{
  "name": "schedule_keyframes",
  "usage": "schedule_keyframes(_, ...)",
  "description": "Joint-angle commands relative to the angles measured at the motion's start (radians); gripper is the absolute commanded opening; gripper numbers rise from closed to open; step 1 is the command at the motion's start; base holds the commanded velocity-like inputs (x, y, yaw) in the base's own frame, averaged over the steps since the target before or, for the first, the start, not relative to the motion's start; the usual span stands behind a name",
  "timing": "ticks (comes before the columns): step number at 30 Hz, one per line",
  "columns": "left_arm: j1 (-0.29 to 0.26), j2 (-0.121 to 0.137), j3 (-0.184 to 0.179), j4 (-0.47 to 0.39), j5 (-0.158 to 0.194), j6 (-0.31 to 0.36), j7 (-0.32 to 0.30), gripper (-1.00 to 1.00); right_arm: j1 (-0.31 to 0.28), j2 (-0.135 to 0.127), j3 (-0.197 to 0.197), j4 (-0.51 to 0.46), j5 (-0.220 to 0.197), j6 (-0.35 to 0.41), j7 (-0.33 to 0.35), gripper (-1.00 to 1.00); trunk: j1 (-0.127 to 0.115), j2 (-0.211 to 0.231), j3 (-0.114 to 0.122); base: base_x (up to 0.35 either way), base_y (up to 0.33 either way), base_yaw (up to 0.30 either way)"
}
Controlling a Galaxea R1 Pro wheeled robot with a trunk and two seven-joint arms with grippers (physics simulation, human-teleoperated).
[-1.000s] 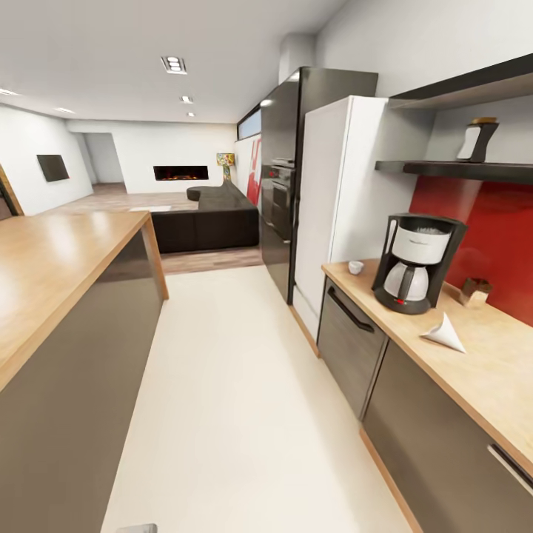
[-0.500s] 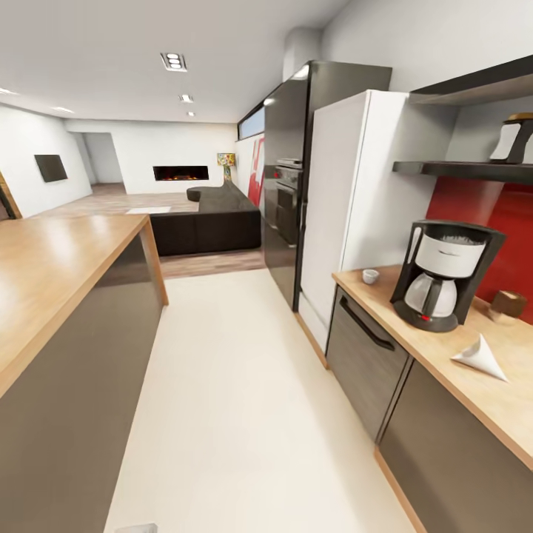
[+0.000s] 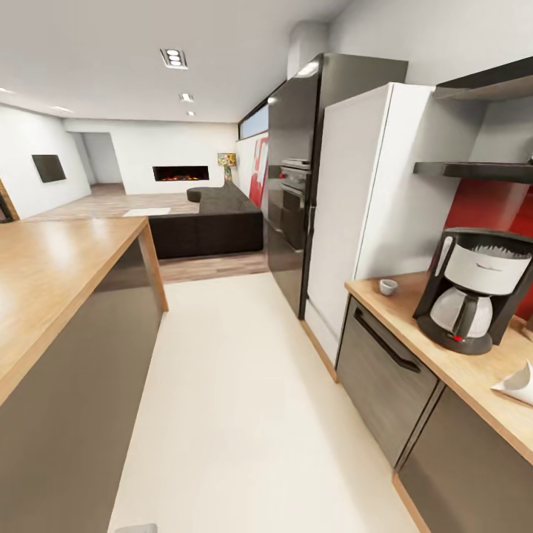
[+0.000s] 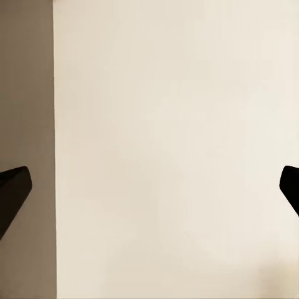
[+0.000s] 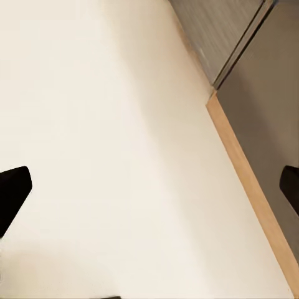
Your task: Set up a coffee station on the kitchen countertop: keep the coffee maker on the countertop, move the bottle of coffee from the kitchen shelf to the counter next to the coffee maker, place a paper coffee filter on top of the coffee maker, put the saucer next to the coffee maker with the coffee cup on the saucer, and place the electric kettle next to the coffee maker.
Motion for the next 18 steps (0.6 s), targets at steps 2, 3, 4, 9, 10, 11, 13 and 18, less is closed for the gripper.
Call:
schedule_keyframes(2, -0.001, 0.000, 0.001, 0.001, 0.000, -0.003, 0.001, 1.00, -0.001, 0.001, -0.003, 0.000, 0.006, -0.003, 0.000, 1.00, 0.001, -0.002, -0.002, 0.324, 0.124, 0.000)
schedule_keyframes(3, -0.001, 0.000, 0.001, 0.001, 0.000, -0.003, 0.001, 1.00, -0.001, 0.000, -0.003, 0.000, 0.006, -0.003, 0.000, 1.00, 0.001, -0.002, -0.002, 0.324, 0.124, 0.000)
schedule_keyframes(4, -0.001, 0.000, 0.001, 0.001, 0.000, -0.003, 0.001, 1.00, -0.001, 0.001, -0.003, 0.000, 0.006, -0.003, 0.000, 1.00, 0.001, -0.002, -0.002, 0.324, 0.124, 0.000)
schedule_keyframes(9, -0.001, 0.000, 0.001, 0.001, 0.000, -0.003, 0.001, 1.00, -0.001, 0.001, -0.003, 0.000, 0.006, -0.003, 0.001, 1.00, 0.001, -0.002, -0.002, 0.324, 0.120, 0.000)
schedule_keyframes(10, -0.001, 0.000, 0.001, 0.001, 0.000, -0.003, 0.001, 1.00, -0.001, 0.001, -0.003, 0.000, 0.006, -0.003, 0.001, 1.00, 0.001, -0.002, -0.002, 0.326, 0.097, 0.000)
schedule_keyframes(11, -0.001, 0.000, 0.001, 0.001, 0.000, -0.003, 0.001, 1.00, -0.002, 0.001, -0.003, 0.000, 0.006, -0.003, 0.001, 1.00, 0.001, -0.002, -0.002, 0.328, 0.066, 0.000)
schedule_keyframes(13, -0.001, 0.000, 0.001, 0.001, -0.001, -0.003, 0.001, 1.00, -0.002, 0.000, -0.003, 0.000, 0.006, -0.003, 0.000, 1.00, 0.001, -0.002, -0.002, 0.330, 0.035, 0.000)
schedule_keyframes(18, -0.001, 0.000, 0.001, 0.001, -0.001, -0.003, 0.001, 1.00, -0.001, 0.000, -0.003, 0.000, 0.006, -0.003, 0.000, 1.00, 0.001, -0.002, -0.002, 0.332, 0.011, 0.000)
